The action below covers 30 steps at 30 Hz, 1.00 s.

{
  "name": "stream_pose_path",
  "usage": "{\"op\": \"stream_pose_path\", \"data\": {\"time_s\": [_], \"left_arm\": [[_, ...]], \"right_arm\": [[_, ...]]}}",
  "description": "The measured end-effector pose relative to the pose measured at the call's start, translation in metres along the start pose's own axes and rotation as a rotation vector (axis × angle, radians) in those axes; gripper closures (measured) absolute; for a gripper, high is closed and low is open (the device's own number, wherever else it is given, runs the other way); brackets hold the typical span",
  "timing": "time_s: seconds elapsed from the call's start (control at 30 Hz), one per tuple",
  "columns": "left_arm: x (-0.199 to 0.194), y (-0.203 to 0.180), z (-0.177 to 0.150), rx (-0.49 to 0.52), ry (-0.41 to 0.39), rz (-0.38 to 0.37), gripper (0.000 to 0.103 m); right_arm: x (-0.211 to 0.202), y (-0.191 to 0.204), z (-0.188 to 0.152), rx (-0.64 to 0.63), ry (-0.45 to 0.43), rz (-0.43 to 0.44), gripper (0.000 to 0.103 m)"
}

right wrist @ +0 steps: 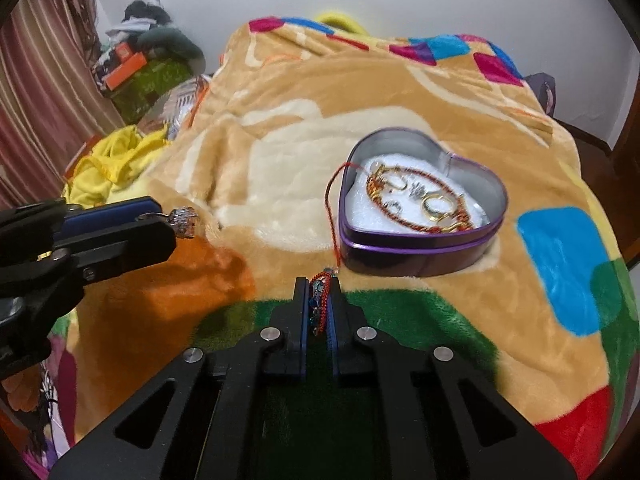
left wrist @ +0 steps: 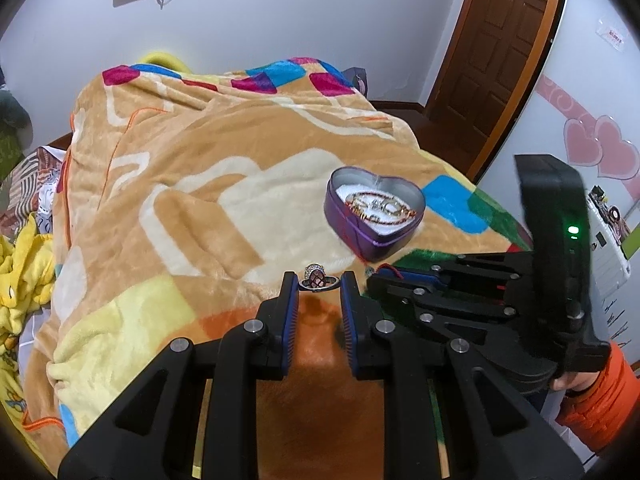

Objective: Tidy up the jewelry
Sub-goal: 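Carry the ring in the left tool while the right tool carries the red string bracelet over the tin, then open both tools to drop the ring and bracelet into the tin, then lift away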

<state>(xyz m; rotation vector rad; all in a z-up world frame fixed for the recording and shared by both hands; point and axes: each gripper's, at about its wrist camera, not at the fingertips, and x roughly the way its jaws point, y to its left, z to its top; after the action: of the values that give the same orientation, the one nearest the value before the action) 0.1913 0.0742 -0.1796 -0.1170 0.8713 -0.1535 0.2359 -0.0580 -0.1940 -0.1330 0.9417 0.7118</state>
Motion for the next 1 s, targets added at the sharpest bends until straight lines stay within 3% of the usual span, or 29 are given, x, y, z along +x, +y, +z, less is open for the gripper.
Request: {"op": "stream_pose_path", "data": {"time_s": [0.67, 1.0], "left_arm": [[-0.003, -0.019, 0.049, 0.014, -0.087, -0.035, 0.083], [0.024, -0.026, 0.065, 0.02, -0.066, -0.072, 0.083]], "right_arm": [[-0.077, -0.025, 0.051, 0.016, -0.272, -0.033, 0.096], [-0.073, -0.035, 0.065, 0.032, -0.307, -0.021, 0.096]]}}
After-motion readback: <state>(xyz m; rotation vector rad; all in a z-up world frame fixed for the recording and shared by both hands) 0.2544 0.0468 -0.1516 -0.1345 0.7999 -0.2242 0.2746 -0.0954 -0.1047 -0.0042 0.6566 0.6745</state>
